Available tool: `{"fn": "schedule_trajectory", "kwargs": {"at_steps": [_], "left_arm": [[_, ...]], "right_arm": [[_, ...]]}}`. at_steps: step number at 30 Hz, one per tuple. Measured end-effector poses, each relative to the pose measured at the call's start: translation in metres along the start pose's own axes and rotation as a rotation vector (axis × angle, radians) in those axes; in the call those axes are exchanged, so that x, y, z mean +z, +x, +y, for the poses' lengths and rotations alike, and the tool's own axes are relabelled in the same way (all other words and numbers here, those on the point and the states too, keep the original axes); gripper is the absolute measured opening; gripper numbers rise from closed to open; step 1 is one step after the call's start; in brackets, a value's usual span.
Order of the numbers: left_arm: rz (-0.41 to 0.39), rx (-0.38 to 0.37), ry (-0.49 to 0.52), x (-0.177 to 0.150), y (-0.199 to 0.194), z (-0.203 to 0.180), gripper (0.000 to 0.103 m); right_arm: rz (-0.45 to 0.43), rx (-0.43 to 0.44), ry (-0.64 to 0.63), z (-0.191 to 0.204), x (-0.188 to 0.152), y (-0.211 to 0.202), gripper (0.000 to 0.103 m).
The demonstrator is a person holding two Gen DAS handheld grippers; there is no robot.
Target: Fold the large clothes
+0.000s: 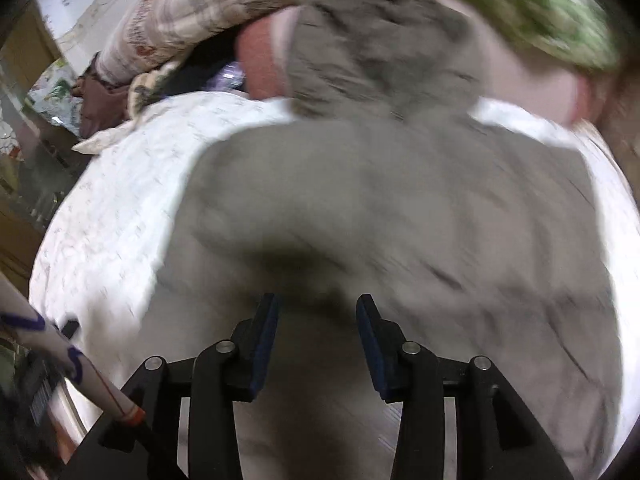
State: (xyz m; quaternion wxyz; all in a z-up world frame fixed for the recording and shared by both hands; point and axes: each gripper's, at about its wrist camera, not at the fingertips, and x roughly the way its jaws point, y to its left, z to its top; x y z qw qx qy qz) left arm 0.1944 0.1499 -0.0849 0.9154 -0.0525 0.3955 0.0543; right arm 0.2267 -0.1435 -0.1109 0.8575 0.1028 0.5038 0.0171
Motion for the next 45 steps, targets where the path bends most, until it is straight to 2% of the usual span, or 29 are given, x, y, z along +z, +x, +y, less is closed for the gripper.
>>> {"fn": "schedule_trajectory", "kwargs": {"at_steps": [4, 8, 10, 12, 14, 17, 18, 19, 21, 24, 26, 31, 34, 37, 40, 45], "left_arm": [[0.053, -0.051, 0.048, -0.012, 0.006, -0.018, 0.071], [0.139, -0.099, 0.109, -0.035, 0.018, -0.041, 0.071], [0.163, -0.077, 0.153, -0.048, 0.023, -0.052, 0.071], [0.165, -0.034, 0.206, -0.061, 0.026, -0.063, 0.071], [0.115, 0.015, 0.259, -0.072, 0.018, -0.071, 0.071], [0.066, 0.005, 0.284, -0.080, 0.000, -0.074, 0.071], [0.055, 0.004, 0.284, -0.081, -0.005, -0.073, 0.071], [0.048, 0.011, 0.284, -0.082, -0.010, -0.072, 0.071], [0.041, 0.006, 0.280, -0.087, -0.020, -0.068, 0.071], [0.075, -0.012, 0.255, -0.095, -0.028, -0.058, 0.071], [0.126, -0.006, 0.223, -0.102, -0.023, -0.048, 0.071], [0.165, 0.027, 0.163, -0.106, -0.016, -0.030, 0.071], [0.189, 0.004, 0.120, -0.110, -0.021, -0.020, 0.071], [0.165, 0.022, 0.106, -0.115, -0.047, -0.012, 0.071], [0.171, -0.004, 0.069, -0.122, -0.082, -0.001, 0.071], [0.096, 0.010, 0.052, -0.126, -0.147, 0.004, 0.071]], "right_arm": [[0.006, -0.080, 0.132, -0.086, -0.063, -0.042, 0.047], [0.015, -0.187, 0.248, -0.157, -0.120, -0.064, 0.050], [0.031, -0.189, 0.321, -0.190, -0.149, -0.069, 0.050], [0.004, -0.160, 0.364, -0.208, -0.171, -0.081, 0.049], [-0.025, -0.138, 0.371, -0.212, -0.183, -0.097, 0.049], [-0.082, -0.135, 0.367, -0.214, -0.191, -0.128, 0.050], [-0.112, -0.162, 0.370, -0.216, -0.193, -0.140, 0.051], [-0.139, -0.192, 0.372, -0.221, -0.194, -0.150, 0.058], [-0.163, -0.227, 0.370, -0.232, -0.196, -0.162, 0.060], [-0.159, -0.240, 0.378, -0.244, -0.201, -0.164, 0.060], [-0.128, -0.218, 0.399, -0.251, -0.208, -0.154, 0.060], [-0.026, -0.204, 0.401, -0.254, -0.226, -0.111, 0.060], [-0.058, -0.182, 0.430, -0.256, -0.232, -0.114, 0.060], [-0.092, -0.169, 0.435, -0.255, -0.237, -0.131, 0.060], [-0.145, -0.225, 0.368, -0.242, -0.241, -0.156, 0.060], [-0.236, -0.282, 0.290, -0.211, -0.245, -0.198, 0.061]]}}
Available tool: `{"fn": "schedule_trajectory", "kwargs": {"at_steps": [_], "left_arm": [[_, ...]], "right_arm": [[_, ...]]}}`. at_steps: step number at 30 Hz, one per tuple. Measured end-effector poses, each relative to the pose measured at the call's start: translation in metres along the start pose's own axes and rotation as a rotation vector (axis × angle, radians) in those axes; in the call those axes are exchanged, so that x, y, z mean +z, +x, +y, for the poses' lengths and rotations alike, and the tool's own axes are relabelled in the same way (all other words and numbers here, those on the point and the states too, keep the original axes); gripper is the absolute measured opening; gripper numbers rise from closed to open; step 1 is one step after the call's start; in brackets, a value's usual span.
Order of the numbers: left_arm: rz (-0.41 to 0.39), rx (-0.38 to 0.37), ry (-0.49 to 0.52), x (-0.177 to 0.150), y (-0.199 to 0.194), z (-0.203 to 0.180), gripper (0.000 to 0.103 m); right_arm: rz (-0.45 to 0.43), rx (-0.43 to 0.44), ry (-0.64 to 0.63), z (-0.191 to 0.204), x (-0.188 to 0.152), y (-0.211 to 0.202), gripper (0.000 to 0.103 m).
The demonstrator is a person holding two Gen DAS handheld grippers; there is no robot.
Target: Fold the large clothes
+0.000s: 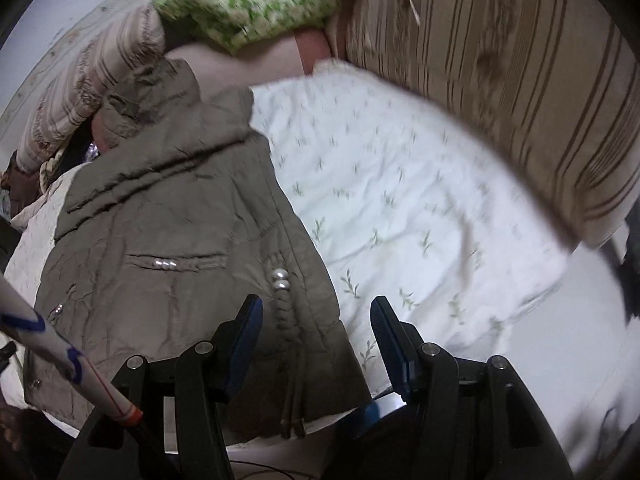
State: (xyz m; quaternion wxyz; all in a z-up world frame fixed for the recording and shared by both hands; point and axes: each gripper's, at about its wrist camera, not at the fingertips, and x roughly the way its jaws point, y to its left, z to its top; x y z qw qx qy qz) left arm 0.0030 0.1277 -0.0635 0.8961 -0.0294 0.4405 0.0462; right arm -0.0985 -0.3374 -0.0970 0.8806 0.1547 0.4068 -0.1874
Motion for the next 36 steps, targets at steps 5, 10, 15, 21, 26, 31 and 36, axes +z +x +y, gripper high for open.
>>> {"fn": "schedule_trajectory", "kwargs": {"at_steps": [5, 10, 15, 21, 26, 31, 36], "left_arm": [[-0.138, 0.010, 0.021, 0.006, -0.060, -0.009, 0.071], [-0.283, 0.025, 0.063, 0.010, -0.113, -0.023, 0.071], [-0.381, 0.031, 0.135, 0.008, -0.142, -0.044, 0.075], [-0.376, 0.051, 0.207, 0.002, -0.137, -0.066, 0.075], [-0.336, 0.046, 0.231, -0.003, -0.125, -0.075, 0.075], [-0.307, 0.038, 0.249, -0.006, -0.114, -0.081, 0.075], [-0.275, 0.023, 0.266, -0.008, -0.101, -0.087, 0.075]], "right_arm": [[-0.117, -0.044, -0.095, 0.032, 0.002, -0.039, 0.067], [-0.205, -0.117, -0.204, 0.064, -0.003, -0.065, 0.071], [-0.272, -0.137, -0.306, 0.093, -0.006, -0.083, 0.075], [-0.284, -0.170, -0.363, 0.112, -0.010, -0.081, 0.078], [-0.229, -0.164, -0.344, 0.111, -0.008, -0.068, 0.078], [-0.199, -0.176, -0.308, 0.101, -0.007, -0.059, 0.078], [-0.162, -0.189, -0.296, 0.074, -0.006, -0.058, 0.078]]}}
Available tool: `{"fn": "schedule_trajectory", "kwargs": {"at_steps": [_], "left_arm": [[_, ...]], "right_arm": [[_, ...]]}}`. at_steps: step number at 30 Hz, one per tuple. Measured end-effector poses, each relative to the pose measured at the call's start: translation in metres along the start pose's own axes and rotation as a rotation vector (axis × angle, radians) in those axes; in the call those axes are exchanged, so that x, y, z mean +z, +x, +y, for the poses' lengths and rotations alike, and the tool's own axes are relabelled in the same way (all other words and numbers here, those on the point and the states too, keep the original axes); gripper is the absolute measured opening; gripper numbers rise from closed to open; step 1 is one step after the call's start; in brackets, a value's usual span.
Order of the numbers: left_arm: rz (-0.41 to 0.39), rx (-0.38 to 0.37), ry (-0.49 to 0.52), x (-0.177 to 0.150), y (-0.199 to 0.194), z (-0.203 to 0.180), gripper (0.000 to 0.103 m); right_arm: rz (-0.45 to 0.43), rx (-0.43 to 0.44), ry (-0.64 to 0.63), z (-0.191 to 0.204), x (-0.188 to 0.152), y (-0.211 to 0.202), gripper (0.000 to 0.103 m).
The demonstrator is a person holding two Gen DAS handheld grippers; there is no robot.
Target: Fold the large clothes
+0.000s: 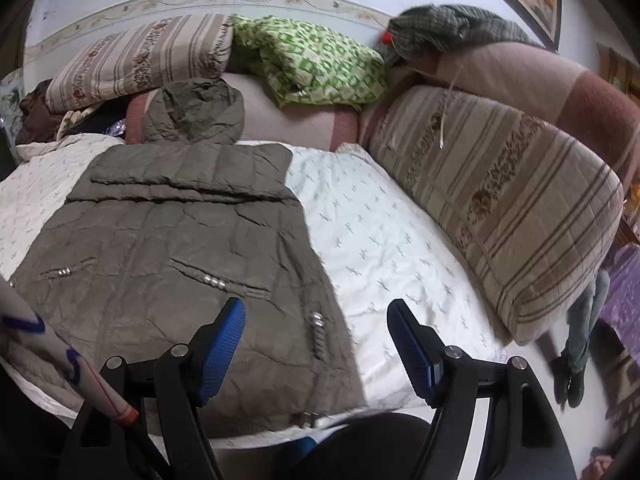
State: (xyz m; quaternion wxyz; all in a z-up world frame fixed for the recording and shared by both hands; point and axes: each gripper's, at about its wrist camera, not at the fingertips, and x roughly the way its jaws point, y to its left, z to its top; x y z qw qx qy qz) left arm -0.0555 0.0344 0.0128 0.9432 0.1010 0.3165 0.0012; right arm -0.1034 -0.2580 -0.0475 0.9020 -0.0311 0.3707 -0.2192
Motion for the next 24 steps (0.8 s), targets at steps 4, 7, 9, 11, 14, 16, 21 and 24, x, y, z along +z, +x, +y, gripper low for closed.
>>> {"fn": "schedule_trajectory", "kwargs": {"at_steps": [4, 7, 9, 11, 14, 16, 21, 24], "left_arm": [[0.011, -0.004, 0.009, -0.001, 0.006, -0.006, 0.075], [0.026, -0.015, 0.006, -0.003, 0.009, -0.011, 0.075], [0.044, -0.018, 0.012, -0.003, 0.012, -0.013, 0.075], [0.066, -0.019, 0.018, -0.003, 0.015, -0.016, 0.075], [0.086, -0.026, 0.017, -0.006, 0.018, -0.016, 0.075], [0.096, -0.025, 0.011, -0.008, 0.020, -0.015, 0.075], [0.132, -0.050, -0.014, -0.010, 0.028, -0.009, 0.075], [0.146, -0.059, -0.023, -0.013, 0.031, -0.007, 0.075]], "right_arm": [[0.036, -0.070, -0.092, -0.016, -0.002, 0.008, 0.078], [0.050, -0.080, -0.090, -0.024, -0.003, 0.009, 0.078], [0.052, -0.042, -0.053, -0.024, -0.001, 0.007, 0.078], [0.045, 0.011, -0.028, -0.019, 0.001, 0.006, 0.078], [0.038, 0.058, -0.032, -0.002, 0.004, 0.007, 0.078], [0.039, 0.092, -0.048, 0.012, 0.007, 0.010, 0.078], [0.022, 0.148, -0.094, 0.046, 0.009, 0.006, 0.079], [0.031, 0.165, -0.105, 0.058, 0.008, 0.007, 0.079]]}}
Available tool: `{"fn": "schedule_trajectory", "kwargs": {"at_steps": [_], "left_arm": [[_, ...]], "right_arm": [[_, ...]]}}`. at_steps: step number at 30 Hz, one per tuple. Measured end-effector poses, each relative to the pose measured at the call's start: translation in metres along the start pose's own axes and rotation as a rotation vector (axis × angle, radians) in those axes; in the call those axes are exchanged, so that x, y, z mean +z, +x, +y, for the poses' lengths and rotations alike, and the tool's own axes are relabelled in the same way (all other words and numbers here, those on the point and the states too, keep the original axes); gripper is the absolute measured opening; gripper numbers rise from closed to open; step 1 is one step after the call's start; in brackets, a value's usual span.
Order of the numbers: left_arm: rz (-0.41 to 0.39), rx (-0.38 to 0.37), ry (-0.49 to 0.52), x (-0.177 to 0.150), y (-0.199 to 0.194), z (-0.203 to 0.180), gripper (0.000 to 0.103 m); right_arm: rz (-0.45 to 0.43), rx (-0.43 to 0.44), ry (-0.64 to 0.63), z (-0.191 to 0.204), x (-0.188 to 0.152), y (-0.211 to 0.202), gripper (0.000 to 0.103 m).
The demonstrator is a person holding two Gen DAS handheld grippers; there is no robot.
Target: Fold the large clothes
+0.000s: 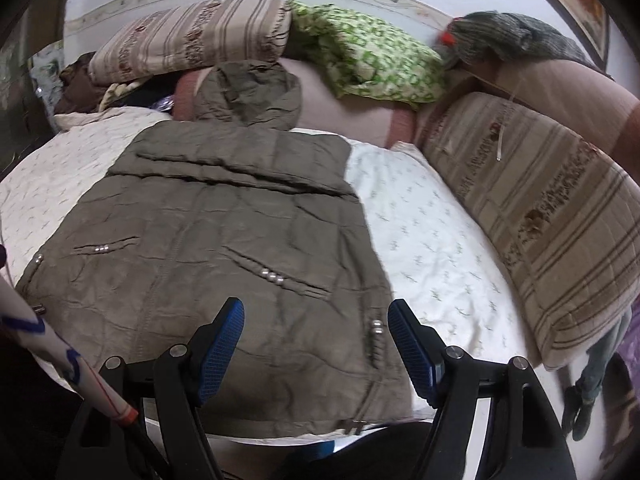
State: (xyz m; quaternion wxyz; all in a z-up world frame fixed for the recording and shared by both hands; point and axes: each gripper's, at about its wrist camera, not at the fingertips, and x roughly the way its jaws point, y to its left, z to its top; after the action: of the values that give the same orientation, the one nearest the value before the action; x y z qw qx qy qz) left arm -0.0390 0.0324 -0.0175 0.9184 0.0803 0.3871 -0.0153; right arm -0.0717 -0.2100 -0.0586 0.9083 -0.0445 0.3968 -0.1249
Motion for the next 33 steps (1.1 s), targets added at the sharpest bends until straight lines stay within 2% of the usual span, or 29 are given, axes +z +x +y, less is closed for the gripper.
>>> {"fn": "schedule_trajectory", "kwargs": {"at_steps": [8, 13, 18, 23, 28, 33], "left_arm": [[0.026, -0.017, -0.018, -0.002, 0.014, 0.008, 0.075], [0.029, -0.042, -0.032, 0.010, 0.028, 0.012, 0.075], [0.023, -0.050, -0.065, 0.045, 0.066, 0.012, 0.075], [-0.010, -0.037, -0.076, 0.085, 0.107, 0.007, 0.075], [0.052, -0.116, -0.140, 0.113, 0.155, 0.016, 0.075], [0.053, -0.045, -0.140, 0.112, 0.201, 0.029, 0.075]], "right_arm": [[0.021, 0.016, -0.013, 0.018, 0.007, 0.005, 0.079], [0.024, 0.044, -0.015, 0.028, 0.020, 0.008, 0.079], [0.013, 0.124, 0.021, 0.032, 0.040, 0.010, 0.079], [0.005, 0.118, 0.042, 0.036, 0.063, 0.015, 0.079], [0.014, 0.167, 0.073, 0.043, 0.091, 0.032, 0.079], [0.039, 0.233, 0.099, 0.068, 0.142, 0.069, 0.079]]}}
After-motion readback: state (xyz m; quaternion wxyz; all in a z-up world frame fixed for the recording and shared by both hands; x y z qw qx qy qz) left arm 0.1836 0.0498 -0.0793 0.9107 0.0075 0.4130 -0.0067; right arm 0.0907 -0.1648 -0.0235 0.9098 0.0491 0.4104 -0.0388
